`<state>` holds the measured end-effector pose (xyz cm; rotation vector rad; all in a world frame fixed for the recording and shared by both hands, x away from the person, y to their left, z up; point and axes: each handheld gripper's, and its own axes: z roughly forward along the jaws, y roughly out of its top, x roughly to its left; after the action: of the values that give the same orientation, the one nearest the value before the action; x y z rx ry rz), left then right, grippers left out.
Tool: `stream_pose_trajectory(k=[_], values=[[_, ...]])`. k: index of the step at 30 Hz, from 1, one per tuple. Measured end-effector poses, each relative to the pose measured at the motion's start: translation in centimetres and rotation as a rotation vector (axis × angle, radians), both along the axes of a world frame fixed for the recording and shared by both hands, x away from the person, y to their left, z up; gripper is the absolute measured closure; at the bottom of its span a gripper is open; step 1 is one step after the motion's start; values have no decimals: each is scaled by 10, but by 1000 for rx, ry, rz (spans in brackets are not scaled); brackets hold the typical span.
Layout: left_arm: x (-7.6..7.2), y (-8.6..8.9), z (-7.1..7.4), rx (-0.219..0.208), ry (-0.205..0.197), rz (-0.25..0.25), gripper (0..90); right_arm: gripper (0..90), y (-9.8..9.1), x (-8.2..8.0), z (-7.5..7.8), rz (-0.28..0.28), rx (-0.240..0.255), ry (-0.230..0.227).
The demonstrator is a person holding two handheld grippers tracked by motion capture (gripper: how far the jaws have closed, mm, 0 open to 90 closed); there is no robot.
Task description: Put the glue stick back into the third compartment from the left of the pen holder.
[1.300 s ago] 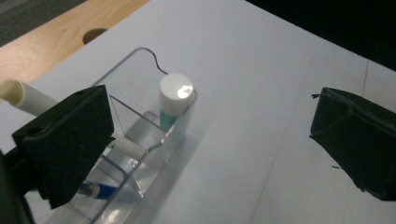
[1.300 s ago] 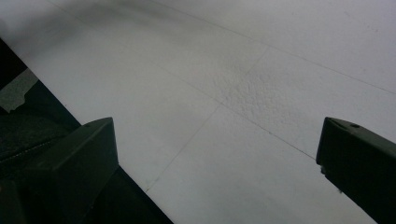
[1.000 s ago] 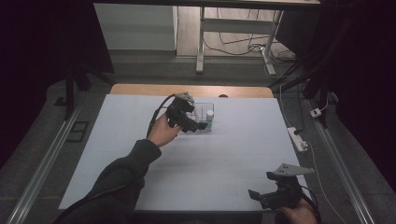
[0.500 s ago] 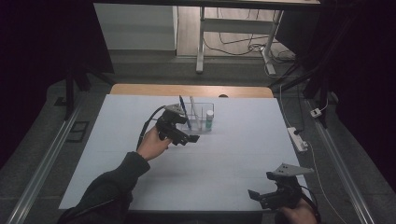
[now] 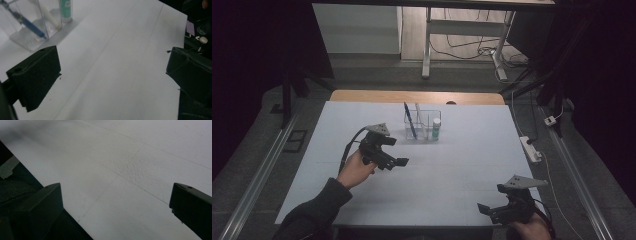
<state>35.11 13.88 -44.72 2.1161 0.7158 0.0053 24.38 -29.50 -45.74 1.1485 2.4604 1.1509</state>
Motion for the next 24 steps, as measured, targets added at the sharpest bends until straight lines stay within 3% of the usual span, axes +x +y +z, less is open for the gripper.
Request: stream_pose_trajectory(k=[3,6,12,17,24], values=[[-12,11,-2,6,4,6,0,0,0,0,0,0,-5,0],[-23,22,-5,-14,19,6,0,0,0,0,0,0,-2,-1],[-44,40,-8,-23,25,45,0,0,0,0,0,3,-3,-3],[-63,55,-12,-12,31,88,0,0,0,0,0,2,-3,-4],[-88,78,-17,-30,43,157,0,0,1,0,0,3,-5,-4]])
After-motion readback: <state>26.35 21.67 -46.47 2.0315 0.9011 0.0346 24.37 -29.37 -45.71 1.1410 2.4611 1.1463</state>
